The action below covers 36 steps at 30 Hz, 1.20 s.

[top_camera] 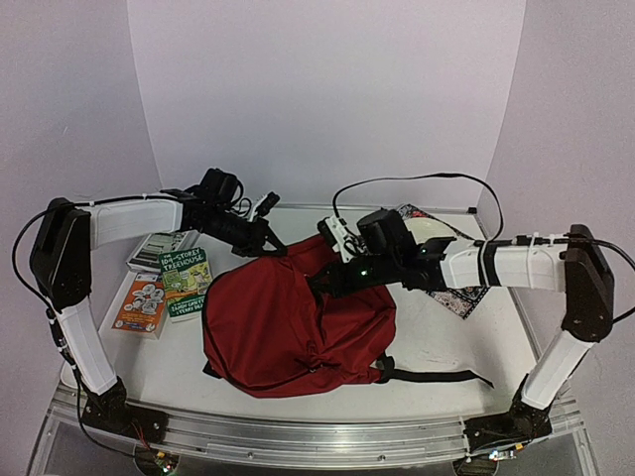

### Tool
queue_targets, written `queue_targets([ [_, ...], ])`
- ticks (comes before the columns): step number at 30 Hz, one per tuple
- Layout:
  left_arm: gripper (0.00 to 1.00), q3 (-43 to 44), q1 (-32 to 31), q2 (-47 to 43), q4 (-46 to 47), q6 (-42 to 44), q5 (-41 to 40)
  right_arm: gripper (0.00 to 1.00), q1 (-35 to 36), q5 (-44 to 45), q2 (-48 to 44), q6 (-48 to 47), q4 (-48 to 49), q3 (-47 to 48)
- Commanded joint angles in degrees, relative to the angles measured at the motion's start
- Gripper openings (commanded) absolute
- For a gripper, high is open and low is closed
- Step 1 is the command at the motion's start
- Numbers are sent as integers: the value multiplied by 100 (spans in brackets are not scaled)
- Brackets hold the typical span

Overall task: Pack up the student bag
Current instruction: Zip the lower front pocket of the student bag.

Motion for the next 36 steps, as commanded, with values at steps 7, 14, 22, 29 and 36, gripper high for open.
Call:
queue_targets([
  [7, 0, 365, 552, -89, 358, -538, -822, 0, 879, 2220, -614, -234, -774, -679],
  [14, 0, 269, 949, 118, 436, -723, -1017, 0, 1016, 2375, -716, 62, -915, -1207],
  [22, 0, 225, 1134, 607, 439, -699, -1387, 0, 1049, 2960, -1007, 377, -1010, -1909],
  [29, 0, -165, 1126, 837, 546, -659, -1647, 0, 944, 3544, -677, 613, -1018, -1900],
  [36, 18, -570, 996, 164, 710, -400, -1948, 0, 645, 3427, -322, 149, -974, -987],
])
